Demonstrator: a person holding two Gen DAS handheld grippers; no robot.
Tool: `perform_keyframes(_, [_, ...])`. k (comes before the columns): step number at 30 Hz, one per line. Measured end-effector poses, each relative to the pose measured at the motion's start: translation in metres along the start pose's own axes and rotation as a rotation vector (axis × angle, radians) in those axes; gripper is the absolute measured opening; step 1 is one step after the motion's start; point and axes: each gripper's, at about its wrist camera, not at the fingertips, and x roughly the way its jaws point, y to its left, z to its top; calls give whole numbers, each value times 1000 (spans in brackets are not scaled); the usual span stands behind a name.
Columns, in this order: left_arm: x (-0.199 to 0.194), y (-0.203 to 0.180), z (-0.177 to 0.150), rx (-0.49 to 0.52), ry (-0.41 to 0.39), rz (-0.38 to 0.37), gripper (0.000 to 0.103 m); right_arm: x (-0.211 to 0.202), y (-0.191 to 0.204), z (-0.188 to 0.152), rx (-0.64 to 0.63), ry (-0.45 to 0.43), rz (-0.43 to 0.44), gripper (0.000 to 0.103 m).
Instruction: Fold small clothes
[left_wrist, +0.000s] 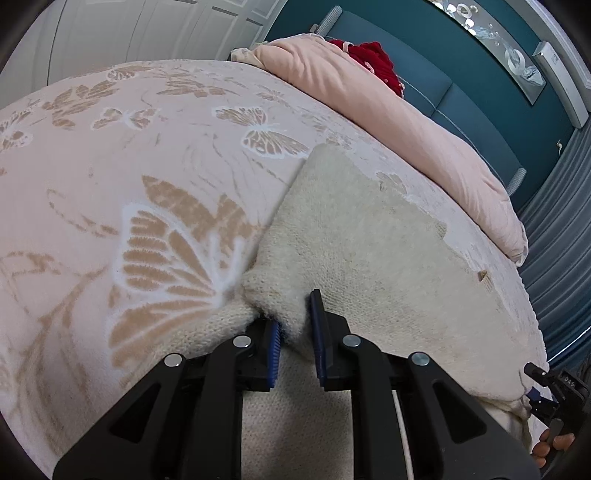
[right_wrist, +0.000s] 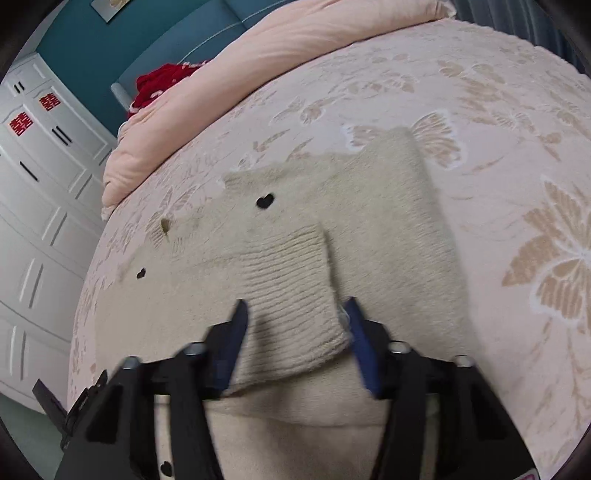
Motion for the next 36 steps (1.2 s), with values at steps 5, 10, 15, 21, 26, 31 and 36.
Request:
perform_keyframes(5, [7,-22,16,143,137,117,15,-40,6,8,-53,-117,10,9])
perform_keyframes(10, [13,-30,21,211,210,165,15,-16,-20,2,-66,8,-76,12])
perform_keyframes(15, [17,-34,19,223,211,207,15,-53,36,12,-138,-131,-72,21])
perform_keyframes(21, [16,-44,14,285,196,265,15,48,120,3,-317,143,50,15])
perform_keyframes(26, [19,-45,17,310,229,264,16,56,72,37,-53,93,11,1])
perform_keyframes(31, [21,-49,16,329,229,290,15,27,71,11,-217,100,-40,11])
perform_keyframes(36, [22,-53,16,348,242,317,16,-22,16,-5,-81,28,-60,11])
